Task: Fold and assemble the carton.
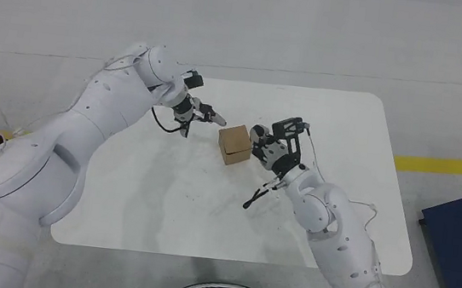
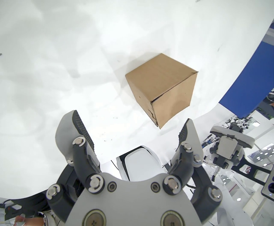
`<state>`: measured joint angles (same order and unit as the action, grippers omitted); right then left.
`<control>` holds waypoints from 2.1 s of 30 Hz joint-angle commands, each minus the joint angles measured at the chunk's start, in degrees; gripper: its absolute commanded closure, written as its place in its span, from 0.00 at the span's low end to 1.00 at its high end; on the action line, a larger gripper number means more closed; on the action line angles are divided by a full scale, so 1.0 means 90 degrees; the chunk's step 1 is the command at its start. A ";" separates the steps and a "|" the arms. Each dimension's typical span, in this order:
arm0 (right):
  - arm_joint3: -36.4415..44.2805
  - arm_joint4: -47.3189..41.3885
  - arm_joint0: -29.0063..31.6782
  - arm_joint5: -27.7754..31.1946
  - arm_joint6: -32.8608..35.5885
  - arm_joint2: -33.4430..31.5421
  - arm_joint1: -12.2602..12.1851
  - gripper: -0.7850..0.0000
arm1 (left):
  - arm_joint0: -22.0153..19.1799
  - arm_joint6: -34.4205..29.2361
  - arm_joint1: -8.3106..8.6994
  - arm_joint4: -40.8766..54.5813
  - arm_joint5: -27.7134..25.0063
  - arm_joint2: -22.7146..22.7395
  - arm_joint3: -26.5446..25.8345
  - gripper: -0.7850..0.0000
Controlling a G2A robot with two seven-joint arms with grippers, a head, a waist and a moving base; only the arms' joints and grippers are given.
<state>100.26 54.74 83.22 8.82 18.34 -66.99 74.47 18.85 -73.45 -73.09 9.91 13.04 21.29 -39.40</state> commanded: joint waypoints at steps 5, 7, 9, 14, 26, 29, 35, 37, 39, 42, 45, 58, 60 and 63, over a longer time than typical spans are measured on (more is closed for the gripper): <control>-0.0460 0.0260 -0.0582 -0.0358 0.0475 0.0576 0.0102 1.00 | 0.0650 0.0351 0.0494 0.0468 -0.0732 0.0679 0.0228 0.00; -0.0596 0.0386 -0.0780 -0.0573 0.0634 0.0786 0.0148 1.00 | 0.0861 0.0417 0.0642 0.0516 -0.0802 0.0848 0.0251 0.00; -0.0718 0.0433 -0.0944 -0.0715 0.0749 0.0956 0.0192 1.00 | 0.1043 0.0455 0.0777 0.0568 -0.0880 0.1016 0.0201 0.00; -0.0969 0.0480 -0.1214 -0.0940 0.0996 0.1237 0.0272 1.00 | 0.1305 0.0517 0.0989 0.0681 -0.0953 0.1326 0.0011 0.00; -0.0921 0.0712 -0.1342 -0.1207 0.1224 0.1450 0.0341 1.00 | 0.1305 0.0517 0.0989 0.0681 -0.0953 0.1326 0.0011 0.00; -0.0746 0.0776 -0.1203 -0.1163 0.0982 0.1364 0.0320 1.00 | 0.1305 0.0517 0.0989 0.0681 -0.0953 0.1326 0.0011 0.00; -0.0941 0.1045 -0.1261 -0.1476 0.0840 0.1411 0.0356 1.00 | 0.1305 0.0517 0.0989 0.0681 -0.0953 0.1326 0.0011 0.00; -0.1164 0.1026 -0.1401 -0.1514 0.0898 0.1453 0.0387 1.00 | 0.1305 0.0517 0.0989 0.0681 -0.0953 0.1326 0.0011 0.00; -0.1369 0.1057 -0.1538 -0.1631 0.0989 0.1515 0.0424 1.00 | 0.1305 0.0517 0.0989 0.0681 -0.0953 0.1326 0.0011 0.00; -0.1421 0.0986 -0.1596 -0.1673 0.0984 0.1553 0.0459 1.00 | 0.1305 0.0517 0.0989 0.0681 -0.0953 0.1326 0.0011 0.00; -0.1255 0.0977 -0.1456 -0.1664 0.0804 0.1418 0.0437 1.00 | 0.1305 0.0517 0.0989 0.0681 -0.0953 0.1326 0.0011 0.00; -0.0306 0.1366 -0.0287 0.0784 0.0951 0.0703 0.0059 1.00 | 0.1305 0.0517 0.0989 0.0681 -0.0953 0.1326 0.0011 0.00; -0.0228 0.1716 -0.0101 0.0894 0.1057 0.0651 0.0001 1.00 | 0.1305 0.0517 0.0989 0.0681 -0.0953 0.1326 0.0011 0.00; -0.0309 0.2026 -0.0050 0.0744 0.1279 0.0683 -0.0020 1.00 | 0.1305 0.0517 0.0989 0.0681 -0.0953 0.1326 0.0011 0.00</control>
<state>97.98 72.32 82.95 16.44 29.15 -60.94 74.28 30.60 -68.80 -64.19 16.05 4.47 33.23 -39.30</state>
